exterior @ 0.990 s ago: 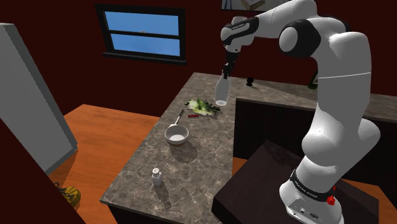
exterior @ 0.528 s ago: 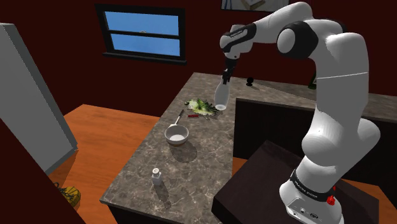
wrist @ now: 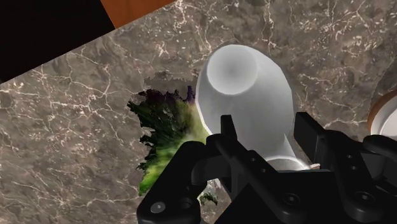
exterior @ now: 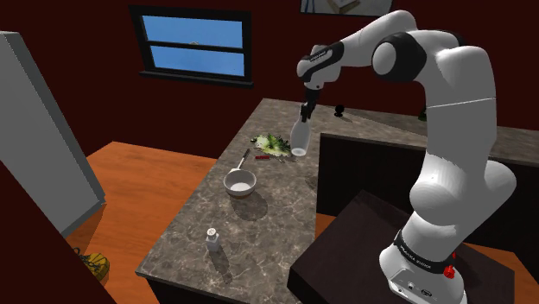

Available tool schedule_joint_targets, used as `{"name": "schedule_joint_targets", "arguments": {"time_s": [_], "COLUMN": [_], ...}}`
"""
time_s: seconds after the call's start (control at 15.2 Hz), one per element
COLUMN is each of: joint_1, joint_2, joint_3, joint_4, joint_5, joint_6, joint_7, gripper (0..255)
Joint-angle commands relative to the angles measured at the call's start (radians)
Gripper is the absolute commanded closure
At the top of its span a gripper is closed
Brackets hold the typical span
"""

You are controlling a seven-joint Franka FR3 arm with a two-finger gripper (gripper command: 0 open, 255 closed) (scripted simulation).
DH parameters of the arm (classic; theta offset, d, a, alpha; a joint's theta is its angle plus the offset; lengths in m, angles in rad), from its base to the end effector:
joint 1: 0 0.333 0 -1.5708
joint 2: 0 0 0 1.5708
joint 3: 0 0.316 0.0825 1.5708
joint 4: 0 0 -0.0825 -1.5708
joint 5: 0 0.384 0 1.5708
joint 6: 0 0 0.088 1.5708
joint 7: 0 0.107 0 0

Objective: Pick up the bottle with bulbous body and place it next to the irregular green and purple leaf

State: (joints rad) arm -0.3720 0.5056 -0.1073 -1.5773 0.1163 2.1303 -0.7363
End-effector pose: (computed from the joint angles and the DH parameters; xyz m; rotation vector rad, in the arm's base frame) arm 0.6223 -0.3061 0.3522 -3.1113 -0.3316 -0.1089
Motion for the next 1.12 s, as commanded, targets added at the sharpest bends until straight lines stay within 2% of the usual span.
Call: {"name": "schedule_joint_targets", "arguments": {"time_s": [0.0, 1.06], "joint_1": [-0.001, -0.006], "joint_2": [0.011, 0.110], "joint_3": [0.001, 0.011], "joint_4": [-0.009, -0.056], "joint_5": [0.002, 0.020], "joint_6": [0.021, 0.167], "joint_7": [-0.002, -0.019], "gripper": [255, 255]}}
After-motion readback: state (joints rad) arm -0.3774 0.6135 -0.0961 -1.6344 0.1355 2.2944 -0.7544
